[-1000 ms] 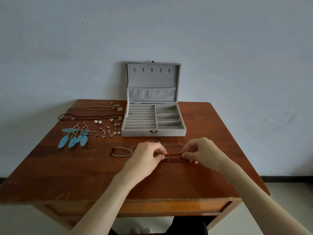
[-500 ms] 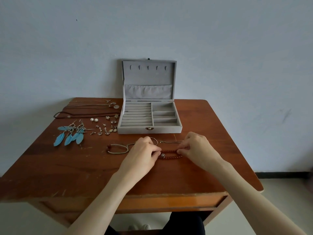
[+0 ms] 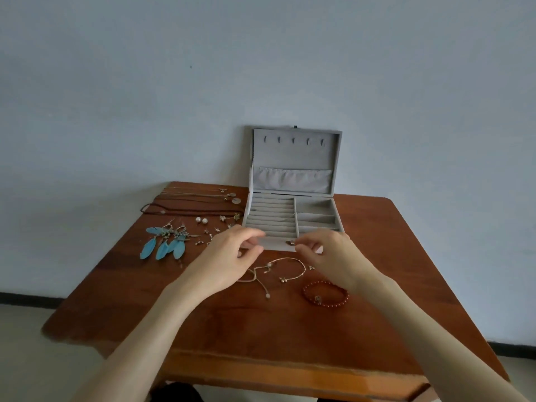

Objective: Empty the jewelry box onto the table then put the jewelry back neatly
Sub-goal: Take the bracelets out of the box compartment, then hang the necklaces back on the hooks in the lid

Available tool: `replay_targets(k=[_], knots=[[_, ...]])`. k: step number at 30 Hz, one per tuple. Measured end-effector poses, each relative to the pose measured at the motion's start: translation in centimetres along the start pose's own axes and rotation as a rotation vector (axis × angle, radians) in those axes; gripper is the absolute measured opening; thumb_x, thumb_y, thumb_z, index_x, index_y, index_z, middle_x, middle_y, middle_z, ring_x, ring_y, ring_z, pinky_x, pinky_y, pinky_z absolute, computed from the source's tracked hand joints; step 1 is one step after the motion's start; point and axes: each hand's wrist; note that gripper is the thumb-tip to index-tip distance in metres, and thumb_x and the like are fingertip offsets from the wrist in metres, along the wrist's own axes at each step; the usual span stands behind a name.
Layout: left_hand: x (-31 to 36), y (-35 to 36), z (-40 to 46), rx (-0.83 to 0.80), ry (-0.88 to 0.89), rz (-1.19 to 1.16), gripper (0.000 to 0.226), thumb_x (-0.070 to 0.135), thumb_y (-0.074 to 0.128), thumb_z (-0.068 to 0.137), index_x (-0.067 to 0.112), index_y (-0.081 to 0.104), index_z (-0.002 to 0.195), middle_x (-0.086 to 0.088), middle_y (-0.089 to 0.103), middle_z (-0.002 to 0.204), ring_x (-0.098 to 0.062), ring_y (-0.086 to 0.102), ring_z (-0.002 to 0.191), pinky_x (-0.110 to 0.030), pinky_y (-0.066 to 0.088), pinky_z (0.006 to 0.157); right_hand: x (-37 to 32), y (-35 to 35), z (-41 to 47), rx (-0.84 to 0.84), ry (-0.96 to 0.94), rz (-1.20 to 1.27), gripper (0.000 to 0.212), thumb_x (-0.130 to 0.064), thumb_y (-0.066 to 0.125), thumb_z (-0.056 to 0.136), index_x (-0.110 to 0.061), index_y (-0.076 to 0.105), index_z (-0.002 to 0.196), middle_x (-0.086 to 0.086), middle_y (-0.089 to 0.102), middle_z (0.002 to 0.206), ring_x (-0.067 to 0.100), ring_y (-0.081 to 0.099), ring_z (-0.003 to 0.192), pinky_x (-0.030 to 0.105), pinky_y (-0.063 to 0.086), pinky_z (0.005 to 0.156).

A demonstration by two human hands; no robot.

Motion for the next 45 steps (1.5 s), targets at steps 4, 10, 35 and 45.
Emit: replay_targets(k=[4,10,35,45], knots=[[-3.0,-3.5,1.1,0.02,-0.089,0.046,0.036,0.023,0.051,0.093,0.023,0.051,0.129,0.005,0.056,0.12,-0.004,0.053,0.107,-0.013,0.04,0.085,-2.6,0.3,4.3,-0.154,-0.062,-0.072,0.029,-0.032,0.049,0.094,-0.019,0.063,0.116,-0.002,0.066,0.11,0.009,0.06,0.098,0.024,0.047,0.088],[-8.5,-7.0,4.1,0.009,-0.235,0.092,0.036,0.024,0.049,0.094,0.023,0.049,0.131,0.004,0.055,0.127,-0.006,0.051,0.113,-0.019,0.04,0.093,-6.3,1.8,11.3,-0.212,-0.104,-0.05,0.032,-0.028,0.046,0.096,-0.015,0.058,0.122,0.003,0.063,0.118,0.016,0.058,0.107,0.028,0.045,0.095],[-20.3,-6.3,13.8,0.132,-0.342,0.199,0.038,0.016,0.041,0.094,0.025,0.052,0.129,-0.003,0.054,0.13,-0.025,0.045,0.122,-0.047,0.035,0.104,-8.1,12.4,28.7,-0.201,-0.056,-0.513,0.021,0.002,0.046,0.086,0.003,0.059,0.102,0.021,0.061,0.113,0.037,0.059,0.104,0.037,0.047,0.076],[-19.5,-5.9,13.6,0.042,-0.334,0.176,0.057,0.023,0.054,0.091,0.029,0.029,0.142,0.005,0.035,0.147,-0.016,0.026,0.138,-0.049,0.019,0.11,-9.2,10.8,28.7,-0.247,-0.111,-0.194,0.019,-0.008,0.05,0.083,0.001,0.066,0.09,0.015,0.067,0.089,0.03,0.061,0.086,0.038,0.052,0.077]])
Point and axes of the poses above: each hand's wrist, its own z-axis towards the middle knuckle, its own y-axis out of the palm, x = y × z
